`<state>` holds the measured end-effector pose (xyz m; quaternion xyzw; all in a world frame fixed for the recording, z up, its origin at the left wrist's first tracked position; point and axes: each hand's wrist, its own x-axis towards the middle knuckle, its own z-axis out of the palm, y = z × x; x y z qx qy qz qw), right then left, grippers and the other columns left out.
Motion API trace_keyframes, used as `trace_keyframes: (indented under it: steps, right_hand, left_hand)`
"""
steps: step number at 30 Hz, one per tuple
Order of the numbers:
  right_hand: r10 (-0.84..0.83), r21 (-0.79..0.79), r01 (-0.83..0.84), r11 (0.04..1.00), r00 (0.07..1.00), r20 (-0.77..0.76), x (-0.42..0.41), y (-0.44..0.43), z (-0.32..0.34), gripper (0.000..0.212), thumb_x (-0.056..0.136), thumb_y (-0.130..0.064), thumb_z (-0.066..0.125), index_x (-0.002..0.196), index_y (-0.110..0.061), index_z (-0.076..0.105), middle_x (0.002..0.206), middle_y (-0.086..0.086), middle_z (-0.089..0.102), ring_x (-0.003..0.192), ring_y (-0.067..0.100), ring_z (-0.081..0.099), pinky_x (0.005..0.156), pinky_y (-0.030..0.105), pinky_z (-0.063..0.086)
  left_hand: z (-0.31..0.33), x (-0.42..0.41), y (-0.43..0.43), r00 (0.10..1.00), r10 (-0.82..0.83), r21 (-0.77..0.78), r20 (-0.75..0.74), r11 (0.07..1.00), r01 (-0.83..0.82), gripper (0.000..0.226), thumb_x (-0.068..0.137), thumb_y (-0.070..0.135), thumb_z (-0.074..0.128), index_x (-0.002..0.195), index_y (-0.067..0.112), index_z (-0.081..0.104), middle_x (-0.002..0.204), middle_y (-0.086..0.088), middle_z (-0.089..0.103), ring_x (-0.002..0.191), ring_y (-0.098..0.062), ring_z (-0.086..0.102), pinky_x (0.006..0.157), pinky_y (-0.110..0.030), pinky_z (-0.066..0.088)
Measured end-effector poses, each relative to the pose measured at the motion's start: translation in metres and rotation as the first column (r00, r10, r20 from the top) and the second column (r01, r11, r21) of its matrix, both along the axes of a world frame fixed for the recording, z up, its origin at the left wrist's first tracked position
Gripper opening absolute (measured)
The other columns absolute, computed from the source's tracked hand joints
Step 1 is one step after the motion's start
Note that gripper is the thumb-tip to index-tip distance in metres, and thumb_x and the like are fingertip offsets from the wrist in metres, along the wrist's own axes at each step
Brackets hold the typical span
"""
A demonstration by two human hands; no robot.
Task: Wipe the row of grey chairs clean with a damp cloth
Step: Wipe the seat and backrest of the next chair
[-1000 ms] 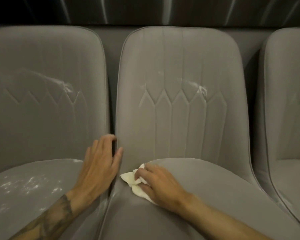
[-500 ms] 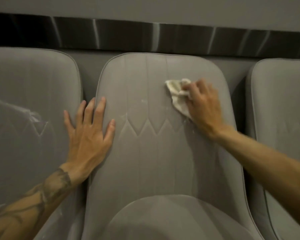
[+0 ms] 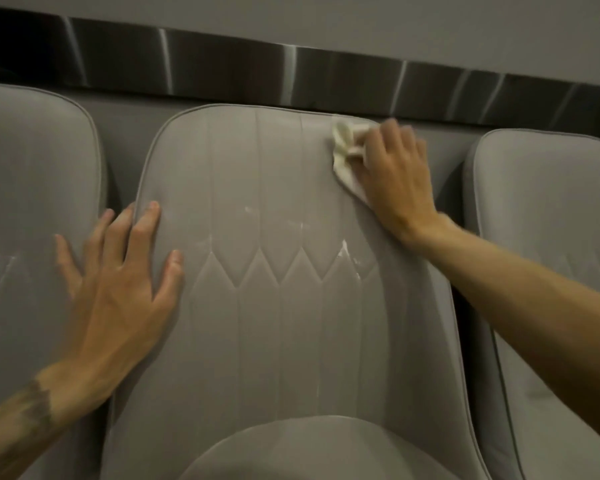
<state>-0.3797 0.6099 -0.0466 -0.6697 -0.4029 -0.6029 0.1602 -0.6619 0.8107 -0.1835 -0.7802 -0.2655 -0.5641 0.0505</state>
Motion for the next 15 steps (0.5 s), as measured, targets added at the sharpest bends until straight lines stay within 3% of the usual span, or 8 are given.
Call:
trace_keyframes:
  steps: [3, 5, 9, 11, 13, 15]
  right_hand:
    - [0.0, 0.169, 0.032, 0.985, 0.982, -0.191, 0.006, 0.012, 0.033, 0.034, 0.101, -0.037, 0.045, 0.121, -0.01, 0.054, 0.122, 0.013, 0.053, 0.106, 0.033, 0.051, 0.086, 0.045, 0.043]
    - [0.025, 0.165, 0.005, 0.986, 0.984, -0.178, 0.0, 0.006, 0.012, 0.034, 0.101, -0.038, 0.045, 0.119, -0.01, 0.056, 0.118, 0.013, 0.055, 0.102, 0.032, 0.051, 0.085, 0.044, 0.043]
    - [0.109, -0.113, -0.112, 0.987, 0.994, -0.027, -0.011, -0.031, -0.057, 0.029, 0.104, -0.035, 0.049, 0.112, -0.008, 0.057, 0.106, 0.013, 0.055, 0.088, 0.028, 0.049, 0.079, 0.042, 0.043]
    - [0.104, -0.194, -0.097, 0.976, 0.994, 0.027, -0.002, -0.039, -0.047, 0.028, 0.104, -0.033, 0.052, 0.111, -0.007, 0.057, 0.106, 0.015, 0.055, 0.087, 0.031, 0.049, 0.077, 0.043, 0.043]
    - [0.063, -0.089, -0.061, 0.994, 0.998, 0.013, 0.006, -0.029, -0.017, 0.029, 0.1, -0.03, 0.053, 0.111, -0.004, 0.058, 0.109, 0.018, 0.056, 0.092, 0.037, 0.051, 0.079, 0.046, 0.042]
    - [0.032, 0.062, -0.026, 0.998, 0.994, -0.104, 0.013, -0.016, 0.015, 0.031, 0.1, -0.031, 0.051, 0.115, -0.005, 0.057, 0.115, 0.017, 0.056, 0.099, 0.036, 0.052, 0.085, 0.047, 0.043]
  left_hand:
    - [-0.002, 0.002, 0.006, 1.0, 0.012, 0.023, 0.012, 1.0, -0.013, 0.066, 0.097, 0.05, 0.041, 0.159, 0.03, 0.03, 0.158, -0.002, 0.035, 0.151, -0.031, 0.031, 0.12, -0.069, 0.008]
    - [-0.003, 0.003, 0.007, 1.0, 0.007, 0.02, 0.027, 1.0, -0.008, 0.066, 0.097, 0.05, 0.042, 0.159, 0.031, 0.029, 0.158, -0.001, 0.036, 0.151, -0.03, 0.031, 0.121, -0.068, 0.007]
    - [-0.004, 0.006, 0.006, 0.998, -0.017, 0.033, 0.062, 0.999, 0.015, 0.064, 0.097, 0.049, 0.043, 0.157, 0.031, 0.032, 0.157, -0.004, 0.039, 0.15, -0.032, 0.031, 0.12, -0.072, 0.012]
    - [-0.003, 0.006, 0.005, 0.996, -0.043, 0.043, 0.079, 0.998, 0.04, 0.063, 0.097, 0.047, 0.043, 0.156, 0.028, 0.034, 0.155, -0.008, 0.04, 0.147, -0.036, 0.033, 0.115, -0.076, 0.021]
    - [-0.003, 0.006, 0.002, 0.994, -0.065, 0.038, 0.086, 0.997, 0.062, 0.063, 0.096, 0.046, 0.043, 0.156, 0.025, 0.035, 0.154, -0.011, 0.04, 0.145, -0.039, 0.034, 0.112, -0.076, 0.026]
    - [-0.002, 0.006, 0.001, 0.993, -0.072, 0.035, 0.09, 0.997, 0.069, 0.064, 0.096, 0.044, 0.045, 0.155, 0.022, 0.037, 0.154, -0.013, 0.041, 0.145, -0.04, 0.034, 0.111, -0.076, 0.027]
